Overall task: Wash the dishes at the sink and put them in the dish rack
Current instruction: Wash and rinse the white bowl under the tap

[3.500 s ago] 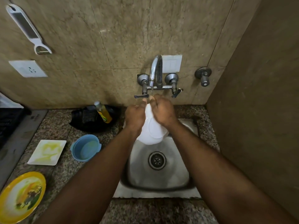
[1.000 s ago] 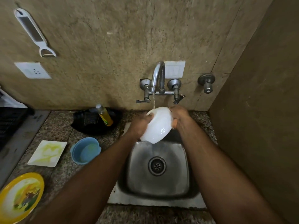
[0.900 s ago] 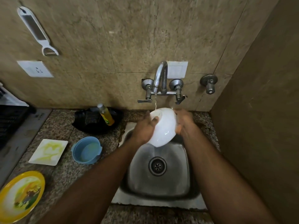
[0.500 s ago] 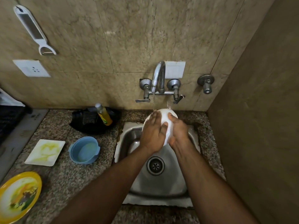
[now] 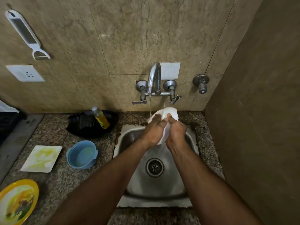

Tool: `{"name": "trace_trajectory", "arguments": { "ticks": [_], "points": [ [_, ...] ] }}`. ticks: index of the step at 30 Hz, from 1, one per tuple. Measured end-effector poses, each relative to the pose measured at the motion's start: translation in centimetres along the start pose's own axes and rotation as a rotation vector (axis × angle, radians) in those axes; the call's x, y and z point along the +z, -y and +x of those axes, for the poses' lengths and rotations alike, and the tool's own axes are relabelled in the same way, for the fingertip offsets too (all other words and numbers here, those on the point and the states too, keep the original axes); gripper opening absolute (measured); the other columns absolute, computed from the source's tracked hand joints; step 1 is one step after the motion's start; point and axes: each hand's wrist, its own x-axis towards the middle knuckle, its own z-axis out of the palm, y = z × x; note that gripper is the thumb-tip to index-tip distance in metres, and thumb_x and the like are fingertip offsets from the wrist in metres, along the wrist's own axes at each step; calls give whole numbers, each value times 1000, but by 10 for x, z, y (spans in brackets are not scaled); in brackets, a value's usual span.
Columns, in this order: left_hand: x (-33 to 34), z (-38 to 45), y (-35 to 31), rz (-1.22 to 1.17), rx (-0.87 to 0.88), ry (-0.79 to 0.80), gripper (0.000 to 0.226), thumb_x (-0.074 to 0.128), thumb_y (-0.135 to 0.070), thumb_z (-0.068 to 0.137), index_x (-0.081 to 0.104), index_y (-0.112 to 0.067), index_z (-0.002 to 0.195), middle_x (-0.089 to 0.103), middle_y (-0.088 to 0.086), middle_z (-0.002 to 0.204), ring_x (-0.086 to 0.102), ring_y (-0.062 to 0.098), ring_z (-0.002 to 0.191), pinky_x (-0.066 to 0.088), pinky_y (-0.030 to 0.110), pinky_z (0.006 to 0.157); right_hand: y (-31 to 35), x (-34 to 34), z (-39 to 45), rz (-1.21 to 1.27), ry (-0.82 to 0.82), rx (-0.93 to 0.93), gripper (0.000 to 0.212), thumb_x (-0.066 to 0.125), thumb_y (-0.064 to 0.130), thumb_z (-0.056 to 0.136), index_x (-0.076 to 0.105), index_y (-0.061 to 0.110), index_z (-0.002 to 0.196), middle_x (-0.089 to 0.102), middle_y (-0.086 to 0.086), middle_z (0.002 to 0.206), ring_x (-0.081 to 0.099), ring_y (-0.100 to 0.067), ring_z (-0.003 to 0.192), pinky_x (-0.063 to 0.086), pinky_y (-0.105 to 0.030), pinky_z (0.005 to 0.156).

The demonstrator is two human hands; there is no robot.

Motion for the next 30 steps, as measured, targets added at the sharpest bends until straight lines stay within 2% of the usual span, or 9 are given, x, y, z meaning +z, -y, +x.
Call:
{"name": "trace_trajectory", "arguments": {
  "ticks": [3,6,8,10,15,19,22,26,30],
  "points": [
    [-5,-1,6,-203,-41,3,65,52,-53,99,43,-25,157,41,-2,164,38,18,150,25,42,127,-2,-2,-1,-22,37,14,32,84,18,81,73,0,105,78,-17,97,76,-36,83,64,-50,73],
    [-19,24,29,-306,-146,-20,82,55,-75,73,55,-34,144,59,5,147,61,29,127,48,55,110,-2,4,-10,-33,86,-22,26,83,13,81,73,2,101,76,-20,102,74,-41,90,61,-58,80],
    [-31,22,17,-375,-219,-14,67,51,-68,85,57,-25,136,68,14,128,69,33,107,59,53,89,-3,8,-18,-120,136,-75,26,82,12,83,73,2,105,76,-19,103,73,-36,86,62,-50,77],
    [-39,17,1,-498,-311,-23,55,41,-58,104,60,-15,132,73,15,109,71,30,92,59,41,74,-4,9,-24,-312,206,-191,27,80,14,86,74,4,110,77,-14,102,74,-31,87,62,-43,77],
    [-56,17,10,-777,-402,-15,71,30,-70,102,64,-16,133,73,14,124,69,31,111,57,45,86,-4,-3,-25,-1169,410,-758,27,75,30,88,75,15,110,76,-6,97,69,-25,86,55,-36,74],
    [-68,12,18,-875,-412,-44,60,35,-62,104,68,-14,117,74,16,112,70,31,92,57,46,73,-4,-17,-27,-1684,460,-1100,25,64,41,91,69,26,111,69,-7,100,64,-29,95,46,-34,74],
    [-70,8,24,-844,-435,-64,44,44,-50,106,65,-13,117,73,17,114,70,36,96,59,50,68,-7,-26,-26,-1854,556,-1298,16,64,31,88,69,24,102,73,-3,99,62,-27,99,45,-36,77],
    [-68,4,38,-622,-485,-87,37,58,-46,103,63,-12,118,75,13,104,69,27,83,60,41,55,-14,-42,-14,-2007,539,-1408,28,63,19,74,73,20,101,75,-5,114,61,-29,104,46,-40,84],
    [-65,1,49,-594,-365,-77,36,64,-35,102,63,-7,125,76,15,114,75,35,97,64,48,68,-11,-56,-3,-1980,471,-1358,35,66,23,72,76,21,106,74,-3,123,61,-27,112,42,-43,100]
  ]
}}
